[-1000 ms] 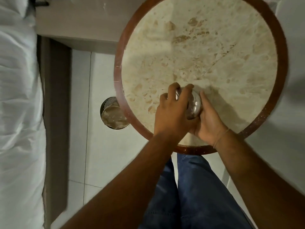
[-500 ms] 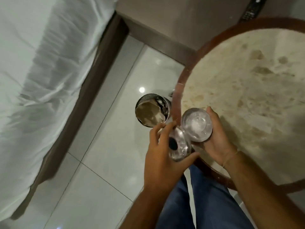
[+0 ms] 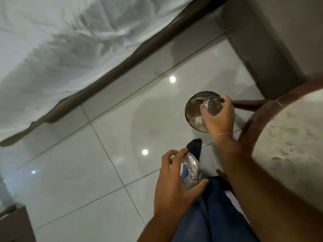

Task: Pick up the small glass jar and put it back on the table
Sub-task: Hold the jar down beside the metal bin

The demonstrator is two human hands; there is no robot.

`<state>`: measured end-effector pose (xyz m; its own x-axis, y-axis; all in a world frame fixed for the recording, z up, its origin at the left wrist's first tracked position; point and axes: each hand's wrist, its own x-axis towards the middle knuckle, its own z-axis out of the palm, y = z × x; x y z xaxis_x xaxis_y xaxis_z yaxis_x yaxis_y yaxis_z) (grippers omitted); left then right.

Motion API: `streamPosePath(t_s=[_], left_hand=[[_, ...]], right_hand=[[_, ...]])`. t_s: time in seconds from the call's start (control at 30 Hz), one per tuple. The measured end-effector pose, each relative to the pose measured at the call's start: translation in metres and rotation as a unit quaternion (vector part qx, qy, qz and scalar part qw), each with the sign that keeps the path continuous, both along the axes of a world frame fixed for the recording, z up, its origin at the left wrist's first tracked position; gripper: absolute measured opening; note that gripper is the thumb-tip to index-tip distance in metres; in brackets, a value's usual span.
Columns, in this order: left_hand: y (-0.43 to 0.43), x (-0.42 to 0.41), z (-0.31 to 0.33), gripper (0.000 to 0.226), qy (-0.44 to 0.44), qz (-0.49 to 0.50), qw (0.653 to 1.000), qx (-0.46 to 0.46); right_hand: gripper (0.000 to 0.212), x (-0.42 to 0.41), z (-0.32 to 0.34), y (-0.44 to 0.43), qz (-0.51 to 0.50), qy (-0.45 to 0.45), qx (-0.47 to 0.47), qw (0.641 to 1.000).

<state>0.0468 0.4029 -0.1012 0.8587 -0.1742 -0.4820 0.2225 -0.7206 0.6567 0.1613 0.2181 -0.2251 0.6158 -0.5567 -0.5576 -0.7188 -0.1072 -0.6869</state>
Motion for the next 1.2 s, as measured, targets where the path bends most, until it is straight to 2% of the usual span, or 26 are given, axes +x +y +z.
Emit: streamPosePath(t_s=[0.07,0.17,0.23,0.33,0.37,0.4,0.47,0.5,0.53,0.6,0.67,0.7,0.73,0.8,0.83,0.87,0.9,0.97,1.07,1.1,1.13,1.2], left_hand=[[0.003,-0.002,-0.006,0.087,0.010,0.022,1.000,-0.004],[0.006,-0.002,-0.011,0.089,0.024,0.058,0.998,-0.017],[0.007,-0.002,-0.014,0.094,0.033,0.068,0.997,-0.011],[0.011,-0.001,-0.016,0.095,0.036,0.079,0.996,-0.010],[0.013,-0.001,-0.017,0.093,0.035,0.085,0.996,-0.013],[0.014,-0.001,-0.018,0.092,0.035,0.091,0.995,-0.014],[0.017,-0.001,-0.018,0.091,0.039,0.092,0.995,-0.012],[0.019,-0.002,-0.019,0.091,0.041,0.091,0.995,-0.007],[0.021,-0.002,-0.021,0.091,0.040,0.092,0.995,-0.002],[0.025,-0.001,-0.024,0.091,0.032,0.097,0.995,0.006],[0.027,0.000,-0.025,0.091,0.026,0.101,0.995,0.006],[0.027,0.002,-0.025,0.091,0.024,0.105,0.994,0.001],[0.027,0.003,-0.023,0.090,0.022,0.112,0.993,-0.002],[0.027,0.007,-0.020,0.087,0.011,0.119,0.993,-0.004],[0.028,0.008,-0.019,0.086,0.009,0.117,0.993,-0.004],[0.028,0.010,-0.019,0.086,0.009,0.118,0.993,-0.002],[0.029,0.011,-0.021,0.086,0.001,0.121,0.993,0.000],[0.031,0.010,-0.026,0.088,-0.012,0.125,0.992,0.002],[0.028,0.006,-0.032,0.090,0.002,0.120,0.993,-0.001],[0.027,0.006,-0.031,0.090,0.004,0.123,0.992,-0.002],[0.025,0.007,-0.031,0.090,0.004,0.121,0.993,-0.004],[0.020,0.009,-0.029,0.091,-0.004,0.113,0.994,-0.007]], right_hand=[[0.077,0.005,-0.006,-0.001,0.015,0.015,-0.024,0.999],[0.074,-0.001,0.012,-0.003,0.022,-0.013,-0.051,0.998],[0.074,-0.010,0.033,-0.008,0.017,-0.100,-0.122,0.987],[0.071,-0.020,0.042,-0.008,0.047,-0.221,-0.220,0.949],[0.072,-0.017,0.037,-0.004,0.077,-0.217,-0.210,0.950],[0.077,-0.014,0.030,0.002,0.101,-0.169,-0.164,0.967],[0.091,-0.009,0.015,0.015,0.078,-0.010,-0.069,0.995],[0.095,-0.004,0.013,0.019,0.054,0.035,-0.050,0.997],[0.096,0.002,0.015,0.018,0.046,0.028,-0.058,0.997],[0.089,0.017,0.027,0.010,0.043,-0.105,-0.127,0.985],[0.077,0.022,0.034,0.005,0.060,-0.261,-0.236,0.934],[0.075,0.018,0.030,0.007,0.078,-0.287,-0.272,0.915],[0.075,0.011,0.023,0.012,0.102,-0.259,-0.274,0.921],[0.088,-0.005,0.011,0.030,0.142,-0.034,-0.136,0.980],[0.095,-0.013,0.002,0.034,0.128,0.079,-0.057,0.987],[0.097,-0.014,0.000,0.034,0.104,0.113,-0.028,0.988],[0.097,-0.009,0.000,0.032,0.101,0.077,-0.044,0.991],[0.091,0.007,0.011,0.027,0.097,-0.059,-0.115,0.987],[0.079,0.017,0.023,0.019,0.089,-0.224,-0.272,0.932],[0.078,0.011,0.019,0.021,0.096,-0.218,-0.274,0.932],[0.079,0.004,0.016,0.024,0.107,-0.164,-0.229,0.954],[0.084,-0.004,0.011,0.025,0.076,0.014,-0.047,0.996]])
